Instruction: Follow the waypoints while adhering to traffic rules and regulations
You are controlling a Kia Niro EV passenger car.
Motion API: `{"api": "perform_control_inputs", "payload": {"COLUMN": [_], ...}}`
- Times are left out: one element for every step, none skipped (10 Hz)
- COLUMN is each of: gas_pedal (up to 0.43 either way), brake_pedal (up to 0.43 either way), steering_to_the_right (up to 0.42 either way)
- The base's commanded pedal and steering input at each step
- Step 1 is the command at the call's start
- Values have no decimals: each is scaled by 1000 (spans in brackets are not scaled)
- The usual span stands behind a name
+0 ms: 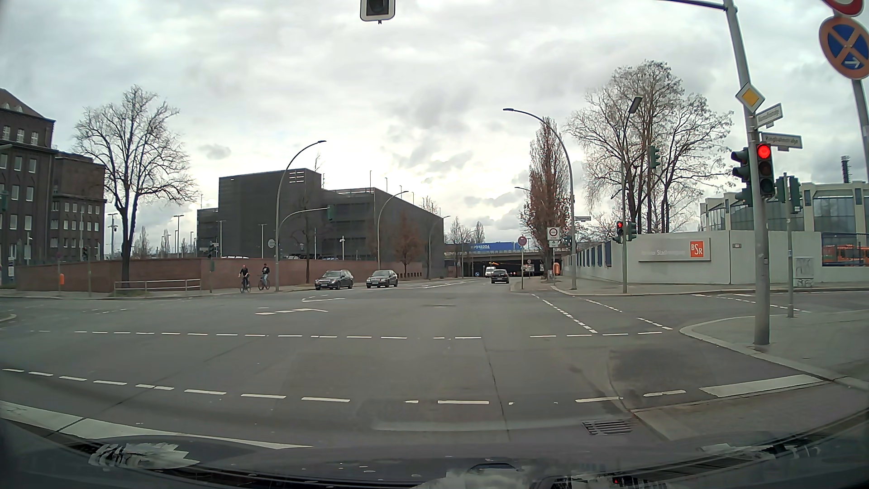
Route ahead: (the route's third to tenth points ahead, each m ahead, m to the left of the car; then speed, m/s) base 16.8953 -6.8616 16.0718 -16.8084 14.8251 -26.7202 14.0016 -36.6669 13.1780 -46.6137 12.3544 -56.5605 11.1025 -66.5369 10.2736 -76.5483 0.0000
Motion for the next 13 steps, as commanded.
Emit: {"api": "perform_control_inputs", "payload": {"gas_pedal": [0, 0, 0, 0, 0, 0, 0, 0, 0, 0, 0, 0, 0], "brake_pedal": [409, 409, 409, 409, 409, 409, 409, 409, 409, 409, 409, 409, 409], "steering_to_the_right": [-17, -18, -17, -18, -18, -17, -18, -18, -17, -18, -18, -18, -18]}}
